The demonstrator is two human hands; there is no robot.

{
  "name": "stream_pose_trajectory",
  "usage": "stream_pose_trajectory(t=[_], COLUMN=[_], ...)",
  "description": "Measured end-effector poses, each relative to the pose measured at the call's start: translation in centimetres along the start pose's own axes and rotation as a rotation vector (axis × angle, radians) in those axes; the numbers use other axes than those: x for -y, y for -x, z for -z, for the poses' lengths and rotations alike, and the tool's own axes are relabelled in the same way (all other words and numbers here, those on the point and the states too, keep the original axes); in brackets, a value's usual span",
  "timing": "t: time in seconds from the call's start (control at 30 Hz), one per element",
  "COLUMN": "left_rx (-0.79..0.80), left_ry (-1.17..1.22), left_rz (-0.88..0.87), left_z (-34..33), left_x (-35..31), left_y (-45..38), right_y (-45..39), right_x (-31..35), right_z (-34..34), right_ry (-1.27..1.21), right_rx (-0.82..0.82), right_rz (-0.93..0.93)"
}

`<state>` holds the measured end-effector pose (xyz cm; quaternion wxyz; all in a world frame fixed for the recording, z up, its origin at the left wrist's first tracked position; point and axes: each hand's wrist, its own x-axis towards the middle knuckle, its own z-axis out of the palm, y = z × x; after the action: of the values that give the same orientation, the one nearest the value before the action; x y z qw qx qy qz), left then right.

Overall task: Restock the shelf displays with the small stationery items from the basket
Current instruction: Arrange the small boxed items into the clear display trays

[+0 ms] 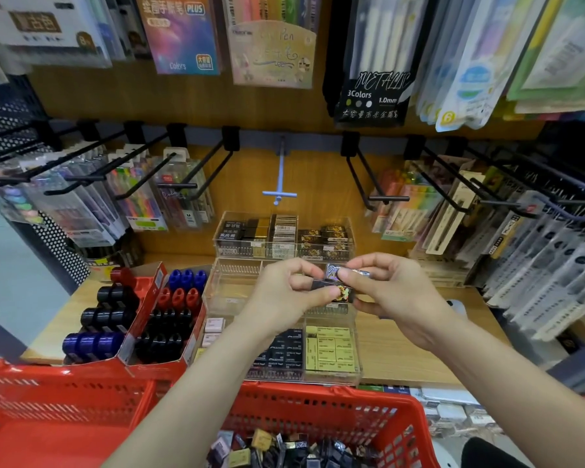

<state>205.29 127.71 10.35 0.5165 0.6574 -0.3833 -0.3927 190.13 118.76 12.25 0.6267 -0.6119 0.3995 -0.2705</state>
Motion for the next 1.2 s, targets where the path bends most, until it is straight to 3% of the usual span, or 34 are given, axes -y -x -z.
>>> stream_pose_trajectory(t=[0.17,0.37,0.57,0.77,1.03,1.2], left_rx=[0.019,0.064,-0.008,-0.001,-0.110,-0.241], left_ry=[0.055,0.321,0.405,0.353,0.335,0.210], left_rz=[0.027,0.134,0.224,0.214,0.247,0.182], left_z=[-0.5,-0.6,-0.2,-0.6,0.6,0.2], left_x=[0.8,1.2,1.9,3.2,3.1,1.2], left_y=[0.1,-0.4,-1.1,-1.9,-6.3,-12.7], right_y=[-0.2,-0.8,-1.3,-2.0,-6.1,-11.0], right_x=[-0.9,-1.2,-2.6,-3.5,-3.2,-2.1], right_z=[-0.4,0.0,0.8,1.2,-0.3,-0.6], right_ry=[0.037,0.074,0.491,0.712,0.796,0.819], right_rx=[0.061,0.096,0.048,0.088,0.055,-0.075], right_rz=[0.046,0.135,0.379,0.552,0.586,0.465])
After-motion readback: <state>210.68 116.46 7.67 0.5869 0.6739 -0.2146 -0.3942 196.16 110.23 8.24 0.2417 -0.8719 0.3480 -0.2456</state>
